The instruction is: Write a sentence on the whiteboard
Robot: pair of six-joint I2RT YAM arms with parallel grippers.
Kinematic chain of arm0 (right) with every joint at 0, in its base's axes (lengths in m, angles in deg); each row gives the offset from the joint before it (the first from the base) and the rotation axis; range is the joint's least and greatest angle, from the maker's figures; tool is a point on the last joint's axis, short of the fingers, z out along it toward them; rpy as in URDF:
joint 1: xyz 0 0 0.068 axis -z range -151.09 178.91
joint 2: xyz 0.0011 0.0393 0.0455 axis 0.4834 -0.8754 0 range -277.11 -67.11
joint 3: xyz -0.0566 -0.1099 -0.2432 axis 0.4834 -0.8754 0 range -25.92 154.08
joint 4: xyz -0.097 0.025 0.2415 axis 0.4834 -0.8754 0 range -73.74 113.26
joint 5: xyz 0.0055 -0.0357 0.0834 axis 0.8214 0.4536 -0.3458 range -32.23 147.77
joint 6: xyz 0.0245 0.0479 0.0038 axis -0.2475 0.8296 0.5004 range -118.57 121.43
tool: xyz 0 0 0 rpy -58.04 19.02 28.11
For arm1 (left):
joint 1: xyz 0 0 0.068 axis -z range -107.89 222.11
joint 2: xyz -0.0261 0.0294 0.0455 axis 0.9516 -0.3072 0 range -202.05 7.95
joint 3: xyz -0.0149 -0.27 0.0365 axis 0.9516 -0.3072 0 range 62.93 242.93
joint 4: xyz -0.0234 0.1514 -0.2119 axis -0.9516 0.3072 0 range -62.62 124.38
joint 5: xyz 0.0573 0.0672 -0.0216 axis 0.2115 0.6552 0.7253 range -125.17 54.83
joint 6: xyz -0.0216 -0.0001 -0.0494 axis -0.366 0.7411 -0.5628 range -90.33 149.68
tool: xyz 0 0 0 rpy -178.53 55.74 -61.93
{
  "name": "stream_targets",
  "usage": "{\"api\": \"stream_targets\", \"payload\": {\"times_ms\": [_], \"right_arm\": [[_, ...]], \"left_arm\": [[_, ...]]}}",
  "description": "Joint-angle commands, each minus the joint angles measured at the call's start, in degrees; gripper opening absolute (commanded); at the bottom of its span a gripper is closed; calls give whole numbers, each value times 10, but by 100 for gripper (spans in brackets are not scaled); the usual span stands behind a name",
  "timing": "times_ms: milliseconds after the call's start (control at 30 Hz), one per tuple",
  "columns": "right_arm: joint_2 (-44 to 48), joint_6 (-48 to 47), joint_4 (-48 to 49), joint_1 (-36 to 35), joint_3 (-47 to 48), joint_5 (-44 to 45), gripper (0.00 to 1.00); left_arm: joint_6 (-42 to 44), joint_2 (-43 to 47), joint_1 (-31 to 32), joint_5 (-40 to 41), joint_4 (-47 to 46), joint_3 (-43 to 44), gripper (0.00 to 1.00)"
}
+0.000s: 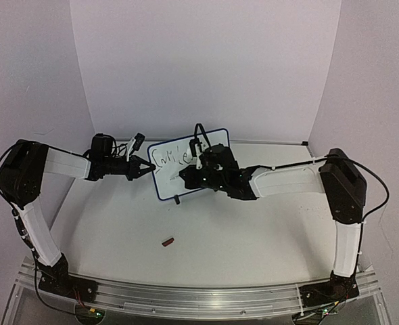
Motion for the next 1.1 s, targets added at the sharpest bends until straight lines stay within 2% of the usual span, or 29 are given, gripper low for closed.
{"api": "stream_targets", "payload": {"times_ms": [0, 533, 1067], "right_arm": [[-18, -4, 15, -3, 38, -13, 0], [-55, -1, -12, -3, 79, 15, 0], [-69, 0, -43, -3, 71, 18, 0]], "left_arm": [[35, -6, 0, 55, 32, -1, 0], [35, -6, 0, 56, 32, -3, 0], [35, -6, 0, 56, 32, -2, 0]]}}
